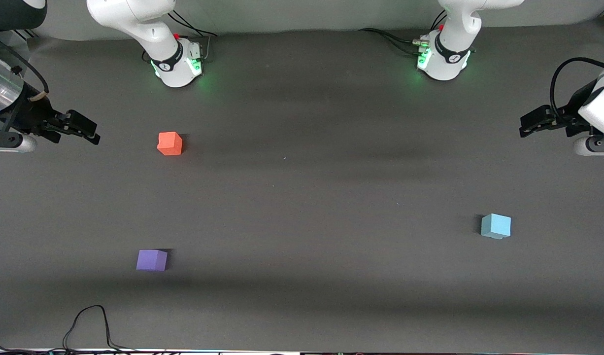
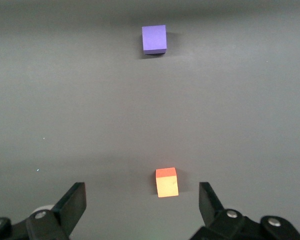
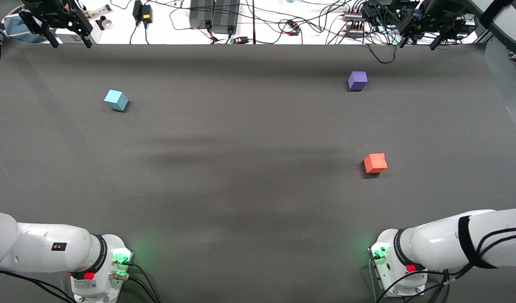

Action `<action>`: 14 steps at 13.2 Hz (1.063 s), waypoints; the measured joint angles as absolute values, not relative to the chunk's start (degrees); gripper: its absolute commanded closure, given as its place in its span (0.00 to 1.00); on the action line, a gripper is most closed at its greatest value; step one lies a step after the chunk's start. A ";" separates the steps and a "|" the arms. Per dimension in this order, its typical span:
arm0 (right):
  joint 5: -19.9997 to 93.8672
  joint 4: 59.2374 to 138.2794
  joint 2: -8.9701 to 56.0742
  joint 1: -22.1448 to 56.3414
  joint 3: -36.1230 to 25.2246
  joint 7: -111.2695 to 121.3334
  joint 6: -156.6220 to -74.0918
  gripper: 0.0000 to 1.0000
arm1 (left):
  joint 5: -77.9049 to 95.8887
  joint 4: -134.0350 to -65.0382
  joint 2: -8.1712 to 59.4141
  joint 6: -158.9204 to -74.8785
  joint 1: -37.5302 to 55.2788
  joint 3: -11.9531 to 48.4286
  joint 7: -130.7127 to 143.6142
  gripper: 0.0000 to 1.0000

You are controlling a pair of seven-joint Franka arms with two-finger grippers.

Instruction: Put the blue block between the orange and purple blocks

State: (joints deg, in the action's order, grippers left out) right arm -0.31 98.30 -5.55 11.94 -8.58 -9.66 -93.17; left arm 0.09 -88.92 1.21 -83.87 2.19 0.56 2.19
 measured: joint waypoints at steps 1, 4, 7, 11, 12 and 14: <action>-0.31 98.34 -5.67 10.32 -7.63 -9.66 -93.24 0.00 | 0.11 -88.95 1.21 -83.87 2.19 0.56 2.19 0.00; -0.27 98.39 -5.73 2.89 -0.54 -9.65 -93.41 0.00 | 0.17 -89.02 1.21 -83.87 2.19 0.55 2.19 0.00; -0.27 98.42 -5.73 2.41 0.39 -9.69 -93.49 0.00 | 0.18 -89.22 1.20 -83.88 2.07 0.52 2.00 0.00; -0.27 98.77 -5.73 2.28 0.39 -9.69 -93.83 0.00 | 1.05 -90.37 1.40 -86.29 -2.04 0.36 -4.19 0.00; -0.27 98.91 -5.72 2.23 0.39 -9.69 -94.51 0.00 | 1.06 -90.44 1.76 -87.44 -3.32 0.25 -6.45 0.00; -0.27 98.99 -5.58 2.02 0.35 -9.72 -95.05 0.00 | 1.05 -90.45 3.07 -89.91 -5.31 0.17 -10.22 0.00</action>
